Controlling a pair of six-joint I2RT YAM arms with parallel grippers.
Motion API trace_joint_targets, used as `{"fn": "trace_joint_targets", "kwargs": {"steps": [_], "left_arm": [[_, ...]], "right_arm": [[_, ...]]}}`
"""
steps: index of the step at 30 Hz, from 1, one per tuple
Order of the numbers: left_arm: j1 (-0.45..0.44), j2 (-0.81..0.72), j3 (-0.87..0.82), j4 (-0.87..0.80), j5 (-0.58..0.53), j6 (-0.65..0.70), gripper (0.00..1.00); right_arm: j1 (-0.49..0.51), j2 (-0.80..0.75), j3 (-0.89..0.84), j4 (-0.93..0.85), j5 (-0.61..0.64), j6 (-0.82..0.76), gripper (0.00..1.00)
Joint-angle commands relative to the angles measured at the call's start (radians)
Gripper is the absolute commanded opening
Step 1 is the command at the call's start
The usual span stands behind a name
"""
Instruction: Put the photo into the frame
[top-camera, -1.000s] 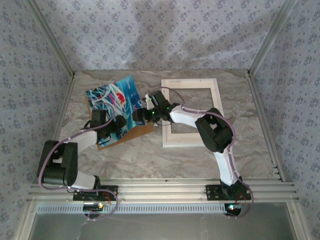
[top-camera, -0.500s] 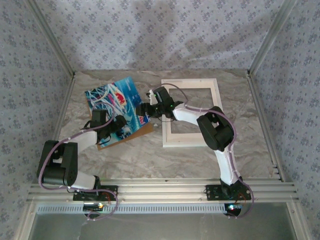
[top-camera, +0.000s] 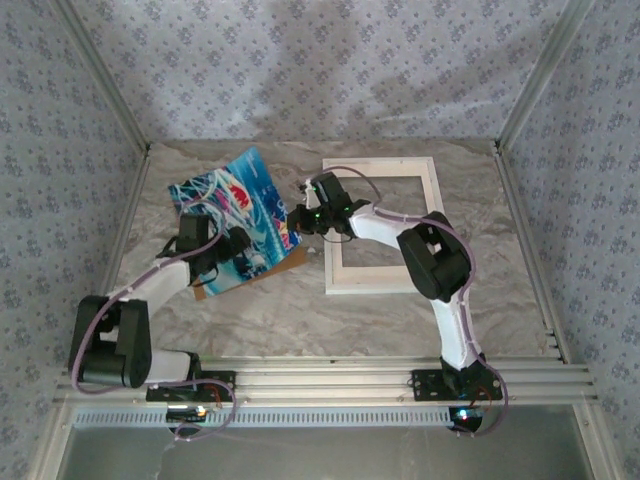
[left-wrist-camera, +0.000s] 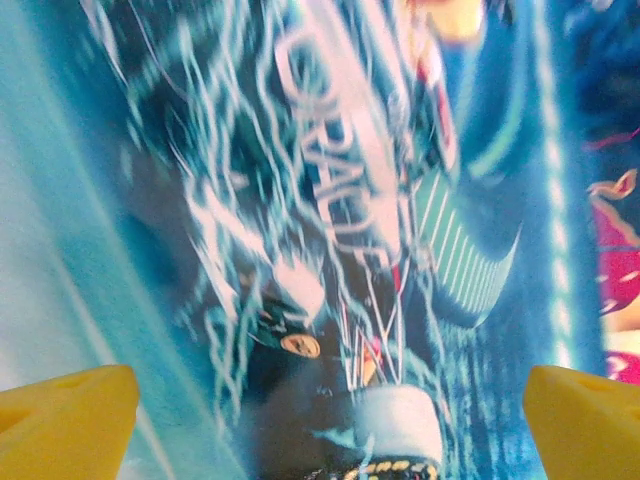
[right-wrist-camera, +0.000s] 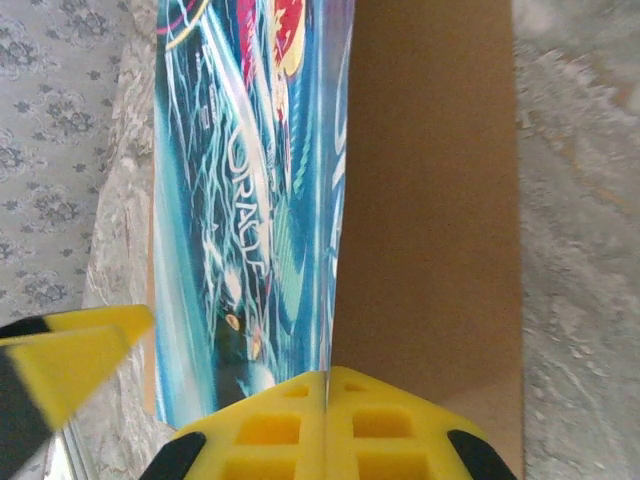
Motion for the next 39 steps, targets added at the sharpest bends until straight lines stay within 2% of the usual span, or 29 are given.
{"fn": "trace_joint_targets", "kwargs": {"steps": [1, 6, 14, 25, 32, 39], "left_arm": [[0.025, -0.078, 0.059, -0.042, -0.064, 0.033, 0.98], [0.033, -0.109, 0.057, -0.033, -0.079, 0.019, 0.99], [0.030, -0.081, 0.021, 0.007, 0.002, -0.015, 0.98], [-0.109, -0.003, 0.068, 0.025, -0.002, -0.024, 0.99], [-0.178, 0.066, 0.112, 0.038, -0.002, -0.035, 0.99], [-0.224, 0.120, 0.144, 0.053, 0.005, -0.046, 0.98]], "right_arm": [[-0.035, -0.116, -0.030, -0.054, 0.010, -0.028, 0.00], [-0.083, -0.233, -0.114, -0.105, 0.013, -0.071, 0.00], [-0.193, -0.400, -0.199, -0.300, 0.019, -0.201, 0.00], [-0.373, -0.547, -0.326, -0.530, 0.071, -0.310, 0.00], [-0.492, -0.583, -0.289, -0.723, 0.208, -0.384, 0.00], [-0.507, -0.622, -0.174, -0.836, 0.369, -0.461, 0.00]]}}
